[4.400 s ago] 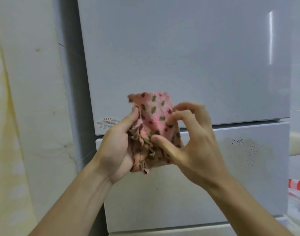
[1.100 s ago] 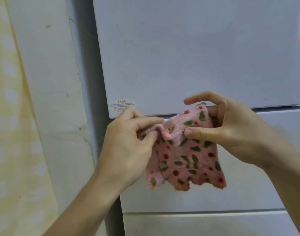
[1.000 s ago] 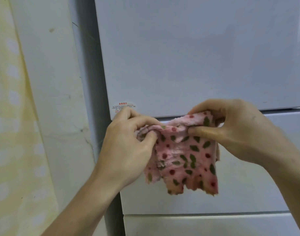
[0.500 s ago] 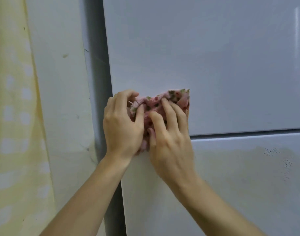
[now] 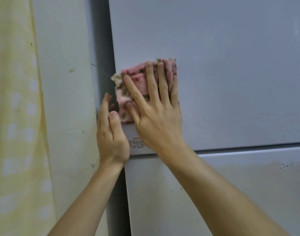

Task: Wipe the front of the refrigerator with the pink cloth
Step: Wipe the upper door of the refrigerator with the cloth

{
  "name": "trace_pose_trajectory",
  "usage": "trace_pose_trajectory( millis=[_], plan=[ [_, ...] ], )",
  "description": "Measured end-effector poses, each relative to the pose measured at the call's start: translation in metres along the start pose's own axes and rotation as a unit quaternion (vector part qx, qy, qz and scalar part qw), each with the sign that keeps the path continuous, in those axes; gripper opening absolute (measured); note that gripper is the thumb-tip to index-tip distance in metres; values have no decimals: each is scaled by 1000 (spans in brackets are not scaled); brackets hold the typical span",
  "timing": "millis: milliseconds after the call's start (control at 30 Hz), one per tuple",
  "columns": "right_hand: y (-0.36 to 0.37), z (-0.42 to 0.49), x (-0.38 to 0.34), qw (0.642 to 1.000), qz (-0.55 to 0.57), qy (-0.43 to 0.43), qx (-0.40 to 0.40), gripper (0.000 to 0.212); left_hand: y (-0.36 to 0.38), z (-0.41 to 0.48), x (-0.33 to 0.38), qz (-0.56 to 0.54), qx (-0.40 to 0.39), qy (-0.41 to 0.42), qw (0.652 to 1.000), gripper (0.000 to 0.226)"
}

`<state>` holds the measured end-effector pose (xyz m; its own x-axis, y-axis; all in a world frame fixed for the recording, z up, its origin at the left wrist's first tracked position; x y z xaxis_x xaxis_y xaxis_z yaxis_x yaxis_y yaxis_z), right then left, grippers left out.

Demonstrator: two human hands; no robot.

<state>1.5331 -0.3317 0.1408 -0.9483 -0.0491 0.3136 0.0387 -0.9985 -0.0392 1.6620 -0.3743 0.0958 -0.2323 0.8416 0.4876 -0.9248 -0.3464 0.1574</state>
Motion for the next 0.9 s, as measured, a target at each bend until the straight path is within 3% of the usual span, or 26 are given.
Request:
trace_pose_trajectory(
  millis=[133,267,433,567,800,900],
  plan=[
    [-8,-63,-5,999,25,-16,-15,58,7,-5,17,112,13,94,989,54],
    [-24,-113,27,1000,6,-7,-26,60,32,-30,33,278,30,228,933,54],
    [-38,-70,101,998,-40,45,13,64,46,-35,29,307,27,184,933,63],
    [-42,-51,117,995,-46,81,23,60,50,-35,35,303,27,183,935,63],
    [-50,-154,94,999,-9,45,-28,57,69,-55,58,304,2,232,924,61],
    [-51,-149,113,998,-35,37,-27,60,82,-66,66,308,-3,244,920,59]
  ],
)
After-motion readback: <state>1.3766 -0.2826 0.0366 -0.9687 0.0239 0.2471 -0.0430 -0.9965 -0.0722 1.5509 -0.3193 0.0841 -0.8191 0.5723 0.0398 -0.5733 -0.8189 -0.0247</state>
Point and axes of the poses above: each hand's wrist, its own z-axis towards the middle knuckle, its own y-axis out of the palm, x = y × z, the point moved 8 cm from there along z, towards the middle knuckle, and after that the axes turned 10 degrees about -y, right-handed, at the moved point
